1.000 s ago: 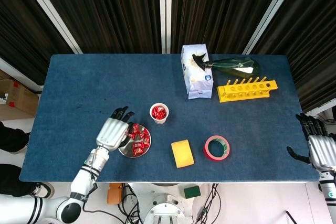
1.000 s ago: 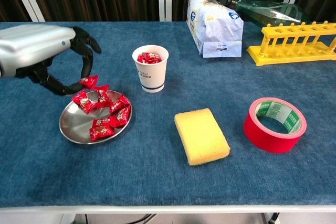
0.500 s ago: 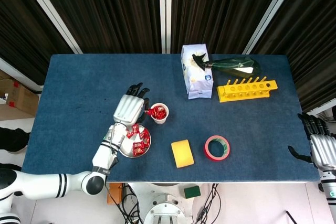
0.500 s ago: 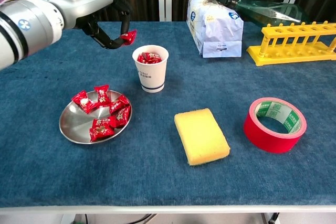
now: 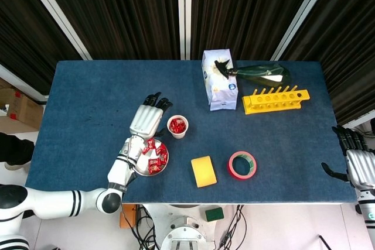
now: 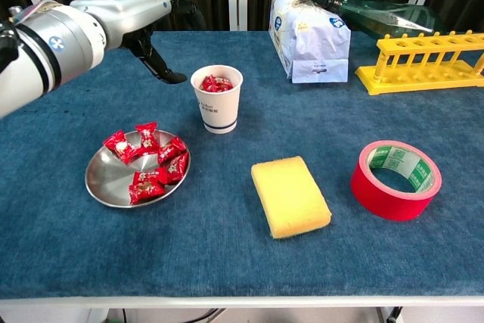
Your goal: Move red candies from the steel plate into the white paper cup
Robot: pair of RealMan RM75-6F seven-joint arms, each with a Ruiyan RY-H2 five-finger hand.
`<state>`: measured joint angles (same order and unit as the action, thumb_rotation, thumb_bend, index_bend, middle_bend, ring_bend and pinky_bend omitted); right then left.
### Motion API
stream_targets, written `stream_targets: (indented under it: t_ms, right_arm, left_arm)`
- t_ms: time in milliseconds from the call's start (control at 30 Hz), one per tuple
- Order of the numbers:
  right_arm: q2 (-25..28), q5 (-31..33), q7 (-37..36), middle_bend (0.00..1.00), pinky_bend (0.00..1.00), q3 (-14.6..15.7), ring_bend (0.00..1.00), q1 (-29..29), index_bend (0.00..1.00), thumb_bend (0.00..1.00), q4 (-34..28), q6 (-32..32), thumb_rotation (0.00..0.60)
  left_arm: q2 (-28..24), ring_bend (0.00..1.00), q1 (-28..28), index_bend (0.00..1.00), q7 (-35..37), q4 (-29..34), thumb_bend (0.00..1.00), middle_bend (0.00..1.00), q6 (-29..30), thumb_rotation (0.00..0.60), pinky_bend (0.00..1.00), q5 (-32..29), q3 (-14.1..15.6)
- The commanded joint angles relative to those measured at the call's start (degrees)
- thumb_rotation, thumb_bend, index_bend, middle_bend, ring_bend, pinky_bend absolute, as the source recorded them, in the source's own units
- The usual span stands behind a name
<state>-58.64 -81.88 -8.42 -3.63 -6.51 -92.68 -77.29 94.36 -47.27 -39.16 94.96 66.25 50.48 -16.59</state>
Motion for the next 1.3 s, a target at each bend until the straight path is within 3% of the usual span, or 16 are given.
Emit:
stream_targets:
  t_ms: [33,300,500,933,1300]
  right_arm:
    - [-0.02,0.09,0.03,0.03,0.0,-0.04,0.0,0.02,0.02,0.24,-0.01,-0.03,0.6]
    - [-0.18,0.14,0.63,0.03,0.0,0.06,0.0,-0.09,0.02,0.24,-0.21,0.25,0.6]
    - [-0.36,0.17,1.21,0.03,0.0,0.12,0.0,-0.09,0.02,0.24,-0.35,0.24,0.6]
    - [-0.5,0.38,1.61,0.03,0.0,0.11,0.0,-0.18,0.02,0.24,-0.33,0.45,0.6]
    - [-0.5,0.45,1.63,0.03,0.0,0.06,0.0,-0.17,0.02,0.24,-0.31,0.4,0.6]
  left_arm:
    - [-2.82,0.02,2.26,0.24,1.42,4.3,0.19,0.18,2.19,0.6,0.11,2.23,1.87]
    - [-9.39,0.02,8.34,0.38,1.31,12.66,0.21,0.18,4.37,0.6,0.11,5.42,11.25]
    - [-10.3,0.02,10.87,0.39,2.15,12.3,0.22,0.18,3.42,0.6,0.11,6.23,15.87]
    - [-4.77,0.02,12.64,0.37,6.02,-0.78,0.24,0.17,2.82,0.6,0.11,17.65,18.51]
    - [-2.58,0.02,12.86,0.37,7.48,-6.07,0.26,0.16,0.19,0.6,0.1,19.27,17.38]
